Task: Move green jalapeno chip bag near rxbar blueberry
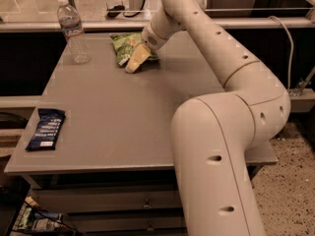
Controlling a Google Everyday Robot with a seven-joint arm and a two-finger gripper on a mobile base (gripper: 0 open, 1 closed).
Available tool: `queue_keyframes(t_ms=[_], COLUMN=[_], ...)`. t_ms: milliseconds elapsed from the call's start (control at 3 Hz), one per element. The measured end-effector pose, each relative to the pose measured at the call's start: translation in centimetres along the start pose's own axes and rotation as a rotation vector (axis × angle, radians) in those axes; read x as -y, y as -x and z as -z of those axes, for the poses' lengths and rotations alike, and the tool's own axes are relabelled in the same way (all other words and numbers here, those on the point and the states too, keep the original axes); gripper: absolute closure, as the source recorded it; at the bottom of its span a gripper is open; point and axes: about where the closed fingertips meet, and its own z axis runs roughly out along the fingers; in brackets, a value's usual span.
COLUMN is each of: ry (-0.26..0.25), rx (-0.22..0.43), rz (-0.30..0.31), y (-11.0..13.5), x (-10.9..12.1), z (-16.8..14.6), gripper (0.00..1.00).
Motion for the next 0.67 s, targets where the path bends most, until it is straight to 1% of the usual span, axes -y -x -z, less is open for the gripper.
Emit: queue_keyframes(t_ms=[667], ry=[0.002], rx=[-0.001], rz=[-0.001], y=[0.76], x=[0.14], z=[0.92], gripper=[0.64])
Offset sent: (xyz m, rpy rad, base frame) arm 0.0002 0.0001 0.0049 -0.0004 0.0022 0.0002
